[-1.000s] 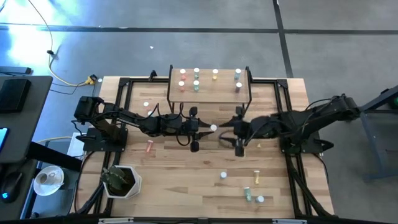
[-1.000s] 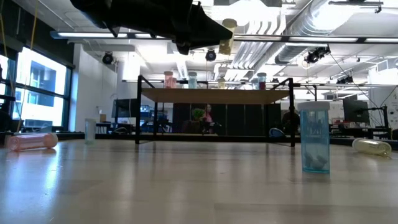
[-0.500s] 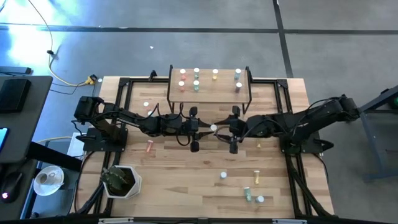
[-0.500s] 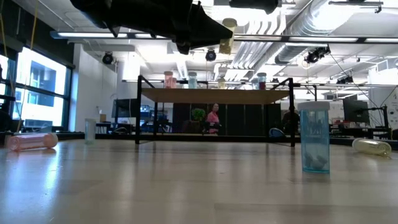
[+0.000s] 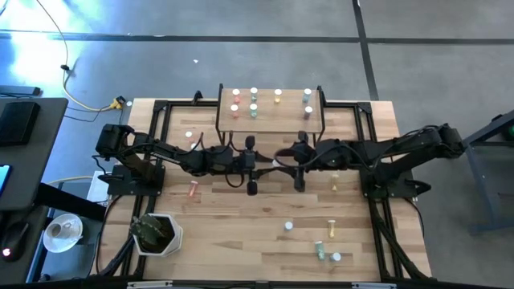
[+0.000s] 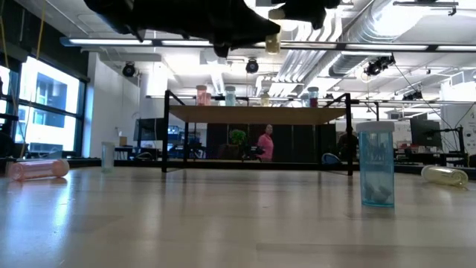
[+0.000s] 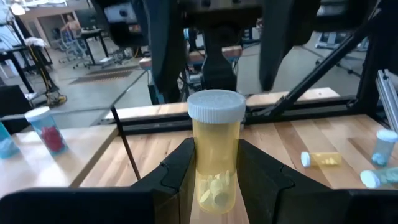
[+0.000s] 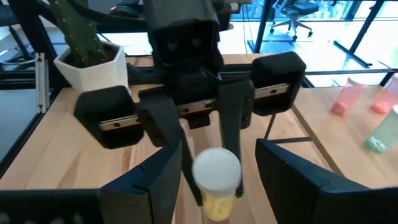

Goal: Pick and place medicine bottles onto shelf by color
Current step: Put the yellow medicine bottle on the shelf

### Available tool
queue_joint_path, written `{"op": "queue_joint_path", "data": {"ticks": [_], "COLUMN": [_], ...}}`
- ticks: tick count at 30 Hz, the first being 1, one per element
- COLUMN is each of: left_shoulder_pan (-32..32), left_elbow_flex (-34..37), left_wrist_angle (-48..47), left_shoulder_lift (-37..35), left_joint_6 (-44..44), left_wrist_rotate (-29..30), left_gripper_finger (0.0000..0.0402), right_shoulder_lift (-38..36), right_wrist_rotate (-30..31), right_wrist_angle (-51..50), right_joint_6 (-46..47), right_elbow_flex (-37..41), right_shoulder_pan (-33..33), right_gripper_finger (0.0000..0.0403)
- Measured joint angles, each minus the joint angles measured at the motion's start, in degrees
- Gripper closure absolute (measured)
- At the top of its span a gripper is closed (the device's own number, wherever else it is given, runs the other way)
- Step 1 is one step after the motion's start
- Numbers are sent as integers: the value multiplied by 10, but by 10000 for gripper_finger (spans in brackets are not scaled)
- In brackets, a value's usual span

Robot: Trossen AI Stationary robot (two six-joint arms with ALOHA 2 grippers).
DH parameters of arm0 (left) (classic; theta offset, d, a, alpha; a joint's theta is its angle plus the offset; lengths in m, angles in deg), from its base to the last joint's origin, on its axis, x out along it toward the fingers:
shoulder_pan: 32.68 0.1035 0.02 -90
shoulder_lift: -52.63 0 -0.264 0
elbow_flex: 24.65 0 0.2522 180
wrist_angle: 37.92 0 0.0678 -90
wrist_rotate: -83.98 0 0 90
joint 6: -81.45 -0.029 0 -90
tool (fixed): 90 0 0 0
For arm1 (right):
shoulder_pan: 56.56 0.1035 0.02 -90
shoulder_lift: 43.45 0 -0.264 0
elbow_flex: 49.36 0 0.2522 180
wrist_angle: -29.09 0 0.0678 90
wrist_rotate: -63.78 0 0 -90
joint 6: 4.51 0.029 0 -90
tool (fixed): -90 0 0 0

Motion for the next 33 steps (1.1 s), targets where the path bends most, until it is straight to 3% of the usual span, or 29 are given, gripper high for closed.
{"op": "queue_joint_path", "data": {"ticks": [33], "left_shoulder_pan": [1], "left_elbow_flex": [0], "left_wrist_angle": [42], "left_shoulder_lift": [0], "left_joint_6": [13], "left_wrist_rotate": [18], "left_gripper_finger": [308], "right_shoulder_lift": [0], "right_wrist_rotate": [-10], "right_wrist_angle": [14], "right_joint_6": [-15], "right_elbow_flex": [0], "right_shoulder_pan": [-3], "right_gripper_finger": [206]}}
